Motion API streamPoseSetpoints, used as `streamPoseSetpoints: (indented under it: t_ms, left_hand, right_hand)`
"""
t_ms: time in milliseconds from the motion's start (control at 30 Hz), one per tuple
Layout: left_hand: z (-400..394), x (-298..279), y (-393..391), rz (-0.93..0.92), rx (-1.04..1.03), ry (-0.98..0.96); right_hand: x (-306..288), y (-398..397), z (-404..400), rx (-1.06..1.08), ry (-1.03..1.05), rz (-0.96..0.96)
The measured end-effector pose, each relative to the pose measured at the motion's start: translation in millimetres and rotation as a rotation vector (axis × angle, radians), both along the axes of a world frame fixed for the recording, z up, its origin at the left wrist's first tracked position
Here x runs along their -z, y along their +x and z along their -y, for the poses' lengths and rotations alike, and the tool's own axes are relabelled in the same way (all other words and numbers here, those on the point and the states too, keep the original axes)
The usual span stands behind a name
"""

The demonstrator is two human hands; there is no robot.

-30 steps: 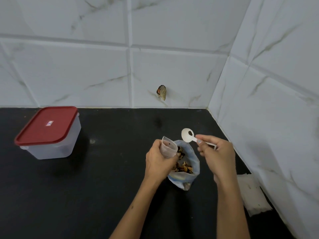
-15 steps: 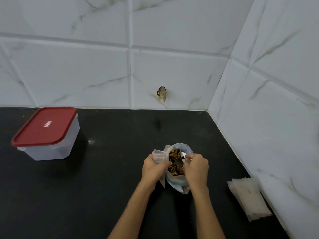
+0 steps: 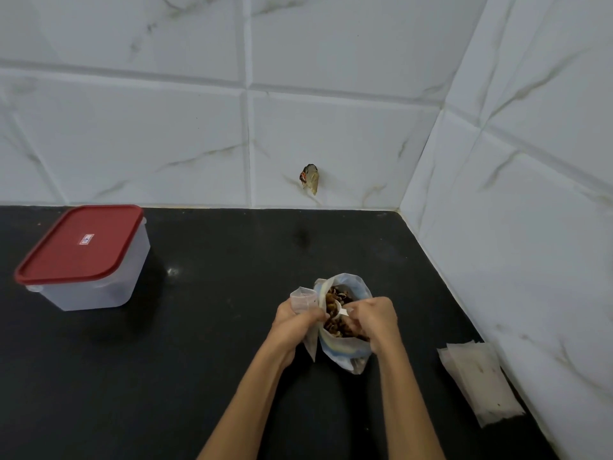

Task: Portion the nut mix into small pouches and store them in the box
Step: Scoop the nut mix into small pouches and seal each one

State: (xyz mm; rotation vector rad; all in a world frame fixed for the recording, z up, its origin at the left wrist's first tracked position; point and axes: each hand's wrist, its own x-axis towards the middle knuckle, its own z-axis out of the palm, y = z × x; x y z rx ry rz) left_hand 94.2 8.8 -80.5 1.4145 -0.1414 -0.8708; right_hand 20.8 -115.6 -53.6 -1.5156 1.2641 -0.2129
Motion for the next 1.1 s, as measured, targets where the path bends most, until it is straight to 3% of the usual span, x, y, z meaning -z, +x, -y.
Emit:
streamPoseSetpoints:
  t_ms: [167,333,500,667,767,933,1100]
  left_hand:
    - [0.1,-1.2,1.1,0.028,0.0,0.039]
    - [0.7,-6.5,0.9,0.123,0.04,0.122]
    - [0.2,-17.1,-2.1,0.464,-0.031,0.309]
    - [2.5,-39.0,-10.1,0.72,-0.09,0.342]
    - [5.7,-47.2,-14.8,0.72,-0.08,0.304]
    - [6.5,-52.7,-18.9,0.688,-0.067,0.255]
    - [4.6,-51.0,-21.6,0.669,-0.07,0.203]
  right_hand:
    - [3.3,-4.7,5.0,0.14,0.263,0.184]
    - [-5.1,-10.5,5.4,0.199,0.329,0.301]
    - [-18.1,-22.1,6.6,0.236,0.329,0.368]
    - [-53.3,-33.2,-1.8,0.104,0.124,0.497]
    - [-73.7,-38.6,-14.5,-0.104,-0.088,0.537]
    - [-83.8,-41.4,-30.5,-0.328,-0.434,0.334]
    - [-85.7,-44.2,-32.8,-0.341,-0.483,0.297]
